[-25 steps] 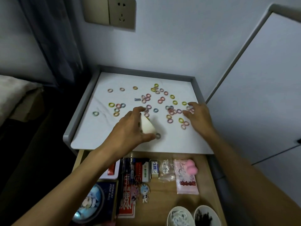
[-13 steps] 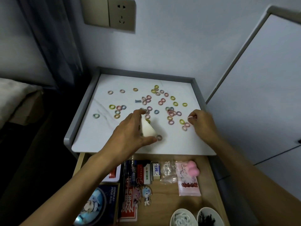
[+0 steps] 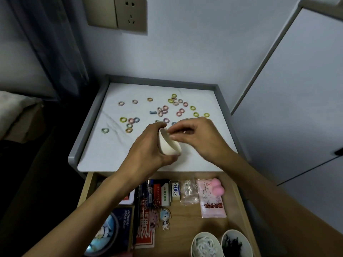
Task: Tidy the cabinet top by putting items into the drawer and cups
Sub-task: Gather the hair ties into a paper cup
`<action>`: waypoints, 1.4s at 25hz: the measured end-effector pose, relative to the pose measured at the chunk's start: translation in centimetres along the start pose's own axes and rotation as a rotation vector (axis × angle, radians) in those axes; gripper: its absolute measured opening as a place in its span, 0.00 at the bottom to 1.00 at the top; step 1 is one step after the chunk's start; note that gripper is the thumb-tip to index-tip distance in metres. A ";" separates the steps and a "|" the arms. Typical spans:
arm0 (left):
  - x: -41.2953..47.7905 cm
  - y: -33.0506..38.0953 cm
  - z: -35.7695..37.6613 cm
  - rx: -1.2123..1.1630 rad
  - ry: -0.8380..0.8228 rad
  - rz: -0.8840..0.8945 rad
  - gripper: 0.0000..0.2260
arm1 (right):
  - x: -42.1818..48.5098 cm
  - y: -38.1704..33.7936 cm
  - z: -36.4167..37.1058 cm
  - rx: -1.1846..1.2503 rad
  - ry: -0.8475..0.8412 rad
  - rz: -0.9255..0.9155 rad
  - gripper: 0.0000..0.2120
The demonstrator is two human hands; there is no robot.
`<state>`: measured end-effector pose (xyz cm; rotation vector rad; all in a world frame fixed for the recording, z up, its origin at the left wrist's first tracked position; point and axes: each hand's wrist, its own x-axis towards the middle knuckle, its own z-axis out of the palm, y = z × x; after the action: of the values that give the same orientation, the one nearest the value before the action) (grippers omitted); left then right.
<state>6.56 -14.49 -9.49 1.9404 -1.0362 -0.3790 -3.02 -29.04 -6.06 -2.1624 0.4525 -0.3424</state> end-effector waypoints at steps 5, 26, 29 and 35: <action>0.1 0.4 0.1 -0.011 -0.015 0.009 0.39 | -0.7 1.9 0.6 0.054 -0.041 0.184 0.09; 0.1 0.3 0.0 0.104 -0.052 -0.022 0.41 | 1.4 9.6 -2.1 -0.663 0.060 0.267 0.06; 0.0 0.3 0.0 0.102 -0.055 -0.024 0.41 | 1.5 6.3 -2.9 -0.212 0.160 0.297 0.05; 0.2 0.7 0.0 0.068 -0.063 -0.001 0.43 | 0.1 -0.1 0.5 0.008 -0.224 0.010 0.13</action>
<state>6.33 -14.83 -8.90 2.0010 -1.1011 -0.4127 -2.73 -28.66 -6.32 -2.1592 0.3341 -0.0943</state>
